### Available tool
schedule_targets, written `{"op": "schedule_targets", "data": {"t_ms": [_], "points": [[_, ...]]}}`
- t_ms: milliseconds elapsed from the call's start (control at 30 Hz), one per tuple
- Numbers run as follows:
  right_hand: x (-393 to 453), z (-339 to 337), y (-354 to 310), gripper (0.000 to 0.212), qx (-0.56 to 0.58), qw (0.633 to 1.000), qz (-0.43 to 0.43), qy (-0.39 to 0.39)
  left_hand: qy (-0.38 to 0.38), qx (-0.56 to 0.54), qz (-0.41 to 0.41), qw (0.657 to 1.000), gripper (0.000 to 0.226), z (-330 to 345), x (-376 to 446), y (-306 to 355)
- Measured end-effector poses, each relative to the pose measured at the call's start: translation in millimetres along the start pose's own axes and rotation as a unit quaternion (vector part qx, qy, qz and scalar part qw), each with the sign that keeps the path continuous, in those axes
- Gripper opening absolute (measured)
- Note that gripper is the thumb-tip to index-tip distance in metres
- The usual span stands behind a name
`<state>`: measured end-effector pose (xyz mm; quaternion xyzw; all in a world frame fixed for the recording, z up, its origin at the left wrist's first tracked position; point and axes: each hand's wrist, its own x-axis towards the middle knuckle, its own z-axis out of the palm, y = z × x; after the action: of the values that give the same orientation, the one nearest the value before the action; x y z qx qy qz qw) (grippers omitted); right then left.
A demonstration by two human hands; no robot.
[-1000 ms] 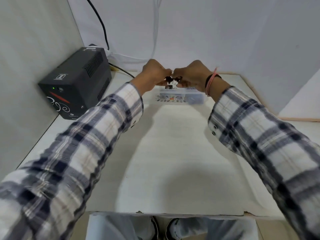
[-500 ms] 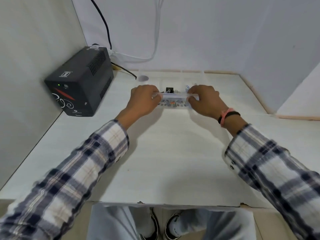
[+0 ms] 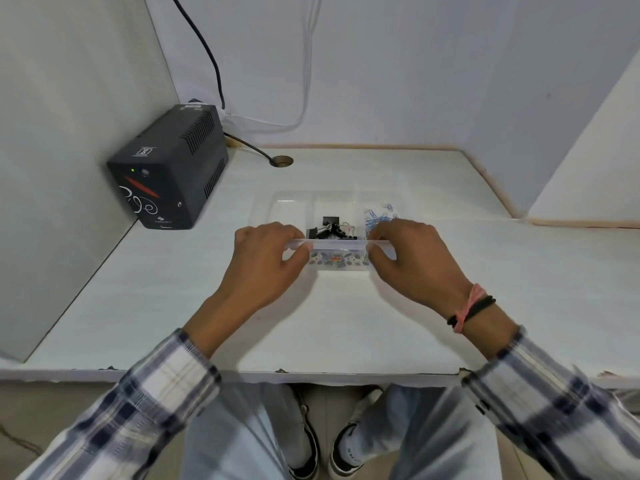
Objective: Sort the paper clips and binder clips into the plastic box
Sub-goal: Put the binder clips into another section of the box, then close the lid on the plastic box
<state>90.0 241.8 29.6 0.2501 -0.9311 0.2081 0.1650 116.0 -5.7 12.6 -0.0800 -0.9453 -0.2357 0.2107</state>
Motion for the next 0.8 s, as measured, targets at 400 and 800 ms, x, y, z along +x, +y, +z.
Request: {"op": "schedule_targets", "data": {"t_ms": [400,800], "points": [[-0.1,-33.5,66.9,0.023,-0.060,0.945,0.311,-0.079,0.050,-0.049,-0.003,0.998,0.025,-11.1,3.0,19.7],[6.3,-38.3,79.1,0.034,-0.030,0.954,0.293,-0.054,0.046,-0.102,0.012,0.994,0.014,-9.3,11.1,35.4]]}}
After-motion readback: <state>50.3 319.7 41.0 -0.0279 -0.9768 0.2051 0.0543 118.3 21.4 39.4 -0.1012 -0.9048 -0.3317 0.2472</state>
